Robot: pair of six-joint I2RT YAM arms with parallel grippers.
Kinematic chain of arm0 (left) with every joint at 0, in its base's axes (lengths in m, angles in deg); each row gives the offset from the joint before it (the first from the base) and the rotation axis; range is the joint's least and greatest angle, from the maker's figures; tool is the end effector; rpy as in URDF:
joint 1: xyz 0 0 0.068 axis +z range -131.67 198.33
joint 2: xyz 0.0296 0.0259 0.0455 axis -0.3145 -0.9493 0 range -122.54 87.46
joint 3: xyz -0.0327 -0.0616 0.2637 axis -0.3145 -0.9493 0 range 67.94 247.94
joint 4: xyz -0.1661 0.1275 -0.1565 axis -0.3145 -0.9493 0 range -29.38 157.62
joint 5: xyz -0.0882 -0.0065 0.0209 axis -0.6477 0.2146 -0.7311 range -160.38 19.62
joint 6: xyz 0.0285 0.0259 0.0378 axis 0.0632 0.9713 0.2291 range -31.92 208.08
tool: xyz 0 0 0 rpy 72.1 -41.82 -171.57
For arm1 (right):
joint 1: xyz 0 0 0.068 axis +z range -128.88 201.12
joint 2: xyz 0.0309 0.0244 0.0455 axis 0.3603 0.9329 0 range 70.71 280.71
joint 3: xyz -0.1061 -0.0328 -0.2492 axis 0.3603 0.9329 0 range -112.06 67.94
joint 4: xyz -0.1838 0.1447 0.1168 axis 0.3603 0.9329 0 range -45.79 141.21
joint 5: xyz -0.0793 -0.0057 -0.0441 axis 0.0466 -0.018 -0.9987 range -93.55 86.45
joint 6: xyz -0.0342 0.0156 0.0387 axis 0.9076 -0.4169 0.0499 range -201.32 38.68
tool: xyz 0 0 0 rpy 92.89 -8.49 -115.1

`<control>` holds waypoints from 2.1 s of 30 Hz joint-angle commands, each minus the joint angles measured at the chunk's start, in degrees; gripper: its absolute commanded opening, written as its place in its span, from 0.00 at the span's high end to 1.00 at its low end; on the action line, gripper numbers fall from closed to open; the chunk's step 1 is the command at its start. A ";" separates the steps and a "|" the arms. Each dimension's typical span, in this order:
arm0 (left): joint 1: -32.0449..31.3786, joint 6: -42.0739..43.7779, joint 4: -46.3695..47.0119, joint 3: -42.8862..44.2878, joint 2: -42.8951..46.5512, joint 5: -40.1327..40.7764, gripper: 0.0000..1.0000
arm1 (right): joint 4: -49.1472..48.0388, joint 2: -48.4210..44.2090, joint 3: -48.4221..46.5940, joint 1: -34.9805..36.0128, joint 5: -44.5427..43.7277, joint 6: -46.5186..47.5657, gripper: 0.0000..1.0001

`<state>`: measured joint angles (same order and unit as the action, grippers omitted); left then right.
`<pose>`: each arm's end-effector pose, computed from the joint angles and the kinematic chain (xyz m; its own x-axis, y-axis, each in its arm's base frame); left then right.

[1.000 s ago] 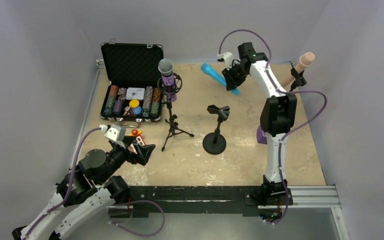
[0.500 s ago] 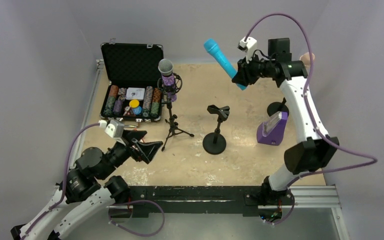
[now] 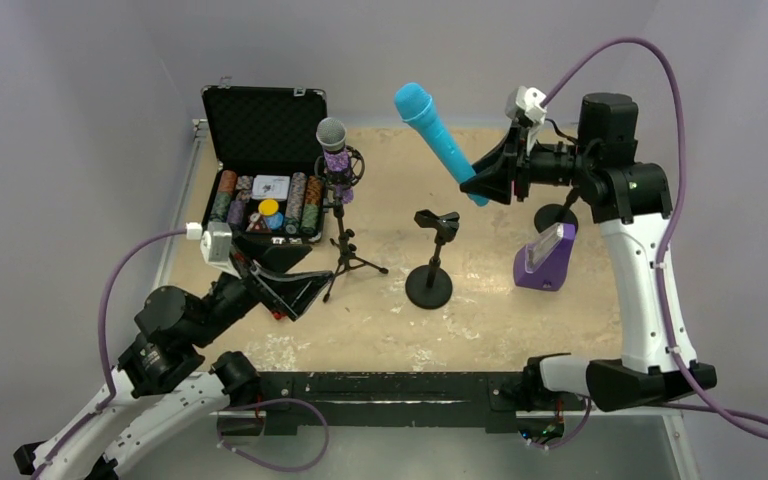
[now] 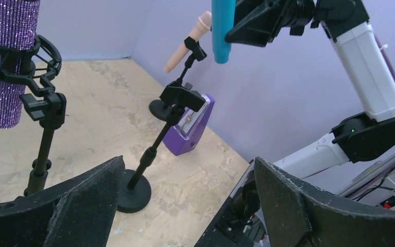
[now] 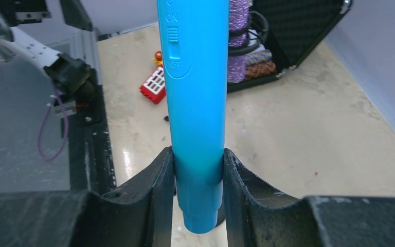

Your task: Attach the microphones to the stand

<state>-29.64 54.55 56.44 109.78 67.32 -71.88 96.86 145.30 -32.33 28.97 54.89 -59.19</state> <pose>0.0565 -0.0640 0.3706 -0.3178 -0.4722 -0.8222 0.7008 0.4670 -0.5392 0.2209 0.0611 0.4862 -0.1057 -0.2136 -0.9712 -0.9324 0.3608 0.0222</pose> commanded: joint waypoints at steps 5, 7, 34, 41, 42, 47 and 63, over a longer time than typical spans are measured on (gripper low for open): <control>0.35 -3.59 8.92 0.27 -2.49 -3.61 0.00 | 1.79 -7.96 7.98 0.16 13.08 -0.23 1.00; 0.37 -3.28 10.11 0.17 -3.76 -5.46 0.01 | 1.64 -9.79 10.04 0.53 14.22 -0.18 1.00; -0.19 1.85 30.33 -0.28 -18.08 -22.39 0.01 | -2.47 -14.48 23.00 7.28 18.67 -1.10 1.00; -0.62 1.90 31.55 0.69 -20.83 -22.10 0.01 | -2.82 -14.04 23.19 8.89 18.48 -0.98 1.00; -0.70 1.90 31.88 0.77 -21.33 -21.92 0.01 | -2.88 -13.95 23.24 9.03 18.55 -0.96 1.00; -1.37 1.95 34.45 1.68 -24.14 -21.49 0.00 | -3.20 -13.11 22.85 9.48 18.81 -0.87 1.00; -5.65 8.32 40.96 6.73 -30.75 -9.92 0.07 | -3.25 -11.92 23.07 11.64 17.25 -0.71 1.00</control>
<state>-34.97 58.72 91.70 113.50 35.72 -87.55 95.54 133.76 -9.36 40.21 70.99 -59.65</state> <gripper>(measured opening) 0.964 0.349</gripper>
